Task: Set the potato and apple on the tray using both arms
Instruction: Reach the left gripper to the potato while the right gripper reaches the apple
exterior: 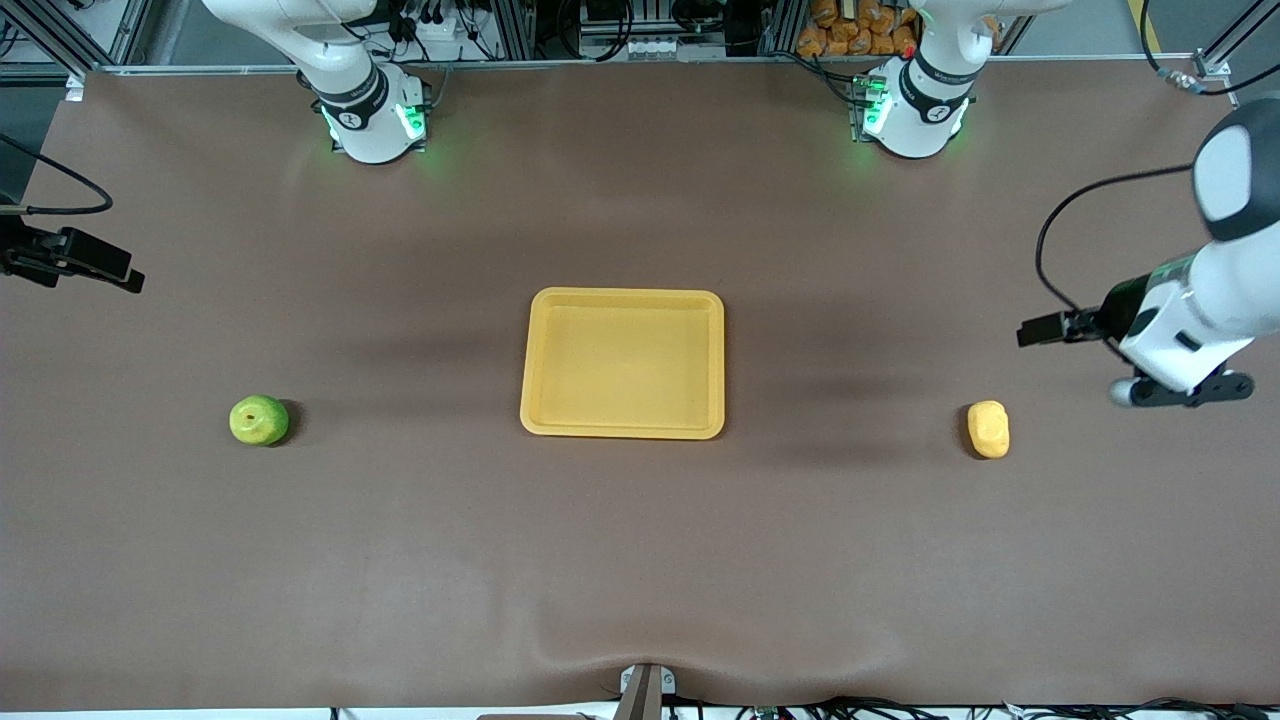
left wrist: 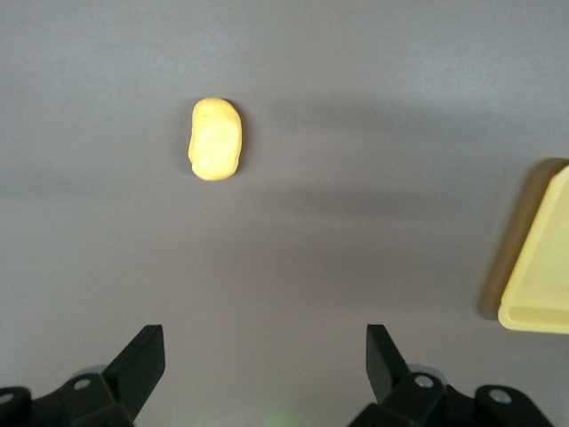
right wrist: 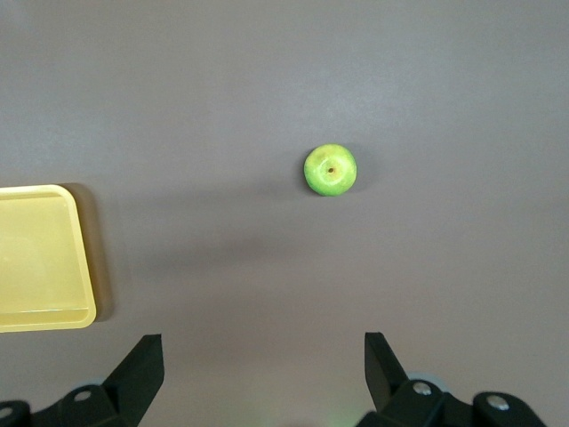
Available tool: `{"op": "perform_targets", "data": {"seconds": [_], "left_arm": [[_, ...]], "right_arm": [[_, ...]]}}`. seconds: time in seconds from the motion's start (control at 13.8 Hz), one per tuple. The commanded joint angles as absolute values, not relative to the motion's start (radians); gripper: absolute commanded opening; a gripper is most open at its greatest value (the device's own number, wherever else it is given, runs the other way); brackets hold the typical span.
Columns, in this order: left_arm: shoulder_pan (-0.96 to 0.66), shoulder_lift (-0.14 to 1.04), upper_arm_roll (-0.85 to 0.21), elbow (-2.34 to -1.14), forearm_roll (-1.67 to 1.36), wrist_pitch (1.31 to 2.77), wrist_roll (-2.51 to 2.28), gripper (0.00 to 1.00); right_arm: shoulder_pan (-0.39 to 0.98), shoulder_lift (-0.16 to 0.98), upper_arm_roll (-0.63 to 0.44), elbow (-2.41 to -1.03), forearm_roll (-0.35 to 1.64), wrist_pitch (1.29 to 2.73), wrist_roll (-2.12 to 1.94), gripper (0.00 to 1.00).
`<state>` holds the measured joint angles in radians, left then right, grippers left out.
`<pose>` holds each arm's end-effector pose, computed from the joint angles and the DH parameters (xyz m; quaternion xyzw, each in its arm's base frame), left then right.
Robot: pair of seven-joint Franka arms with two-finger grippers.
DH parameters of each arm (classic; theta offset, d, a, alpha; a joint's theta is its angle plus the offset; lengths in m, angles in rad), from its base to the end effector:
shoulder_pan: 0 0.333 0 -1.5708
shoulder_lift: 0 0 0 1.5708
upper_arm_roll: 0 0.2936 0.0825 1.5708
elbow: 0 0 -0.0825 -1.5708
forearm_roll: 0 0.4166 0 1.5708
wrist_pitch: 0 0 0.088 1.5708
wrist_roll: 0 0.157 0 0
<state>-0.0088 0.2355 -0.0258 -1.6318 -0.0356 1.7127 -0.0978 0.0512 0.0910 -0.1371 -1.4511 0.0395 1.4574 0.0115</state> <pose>0.6335 -0.0262 0.3879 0.9962 0.0355 -0.0784 0.0152 0.5957 -0.0417 0.5490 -0.9979 0.0472 0.0414 0.0150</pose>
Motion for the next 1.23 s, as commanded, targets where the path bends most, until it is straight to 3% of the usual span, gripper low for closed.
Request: {"op": "perform_targets", "data": {"seconds": [0.0,0.29,0.58,1.16], "left_arm": [[-0.014,0.27,-0.032,-1.673,0.011,1.801,-0.087,1.0],[0.0,0.275,-0.038,-1.701,0.018,1.871,0.091,1.0],[-0.011,0.351,-0.038,-1.698,0.081,2.029,0.186,1.0],[0.031,0.457,-0.038,-1.703,0.078,2.103,0.1,1.0]], "right_arm": [[0.046,0.171,-0.135,-1.442,0.038,1.466,-0.003,1.0],[0.04,0.242,-0.135,-1.447,0.037,1.502,-0.006,1.0],[0.025,0.311,-0.137,-1.454,0.038,1.537,-0.005,1.0],[0.002,0.397,-0.135,-1.499,0.051,1.663,-0.008,1.0]]}}
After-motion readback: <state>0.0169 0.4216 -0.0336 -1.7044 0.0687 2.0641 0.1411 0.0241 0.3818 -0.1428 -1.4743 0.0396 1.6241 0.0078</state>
